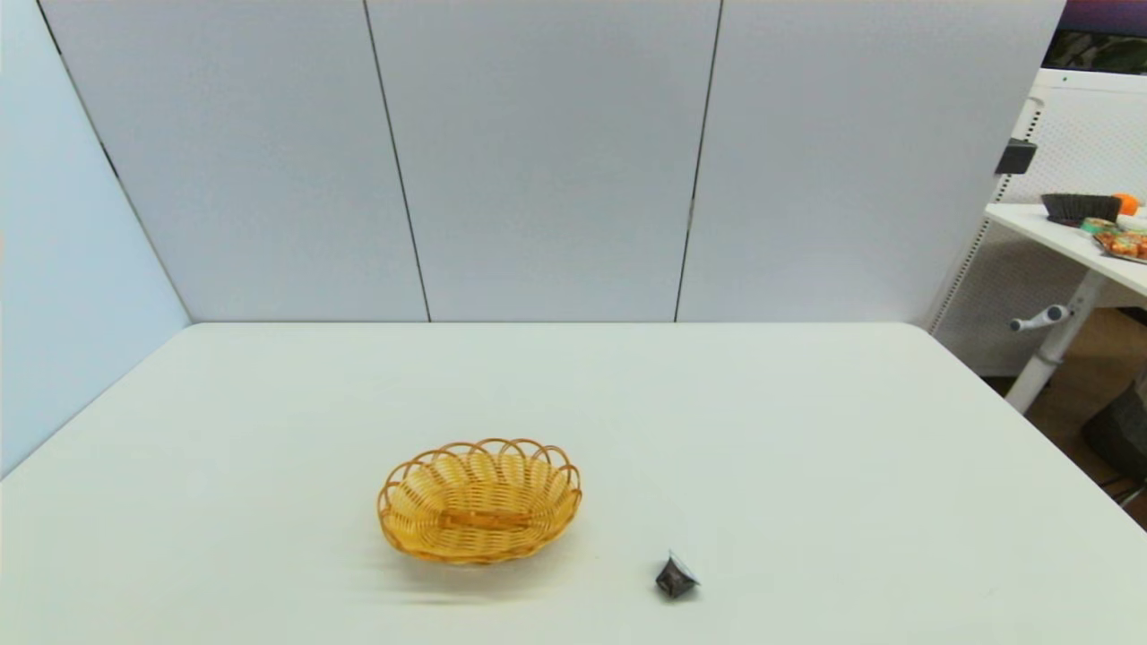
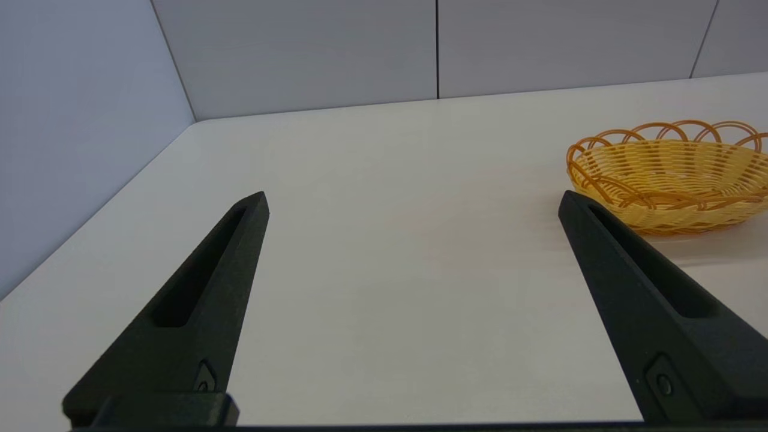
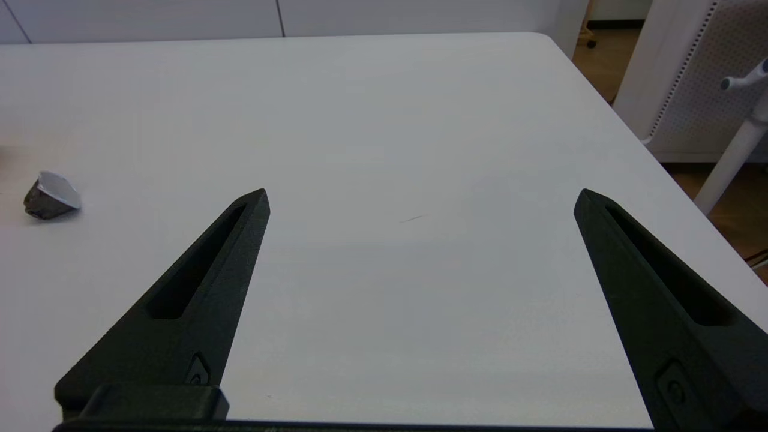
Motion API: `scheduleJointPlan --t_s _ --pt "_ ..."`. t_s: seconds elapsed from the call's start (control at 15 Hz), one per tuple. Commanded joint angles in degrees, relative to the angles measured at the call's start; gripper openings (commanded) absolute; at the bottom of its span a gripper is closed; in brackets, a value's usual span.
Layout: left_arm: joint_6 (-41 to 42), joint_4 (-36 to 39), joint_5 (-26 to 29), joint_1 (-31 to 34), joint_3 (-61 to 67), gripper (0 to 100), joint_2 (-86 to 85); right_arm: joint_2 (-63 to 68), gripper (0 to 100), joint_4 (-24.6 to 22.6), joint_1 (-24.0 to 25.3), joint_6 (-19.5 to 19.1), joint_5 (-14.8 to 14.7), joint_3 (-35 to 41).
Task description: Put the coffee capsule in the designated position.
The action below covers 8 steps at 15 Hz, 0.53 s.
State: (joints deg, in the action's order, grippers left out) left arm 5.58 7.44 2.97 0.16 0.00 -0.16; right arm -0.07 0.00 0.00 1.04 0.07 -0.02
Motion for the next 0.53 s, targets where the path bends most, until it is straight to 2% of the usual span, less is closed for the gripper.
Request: scheduleJointPlan --t_s 0.07,0.53 --pt "0.0 0.0 0.0 0.0 2.9 100 0.2 0.1 100 0.0 0.0 0.0 0.0 0.0" --pt "0.0 0.0 0.0 0.0 2.9 100 0.2 0.1 100 0.0 0.0 0.0 0.0 -0.1"
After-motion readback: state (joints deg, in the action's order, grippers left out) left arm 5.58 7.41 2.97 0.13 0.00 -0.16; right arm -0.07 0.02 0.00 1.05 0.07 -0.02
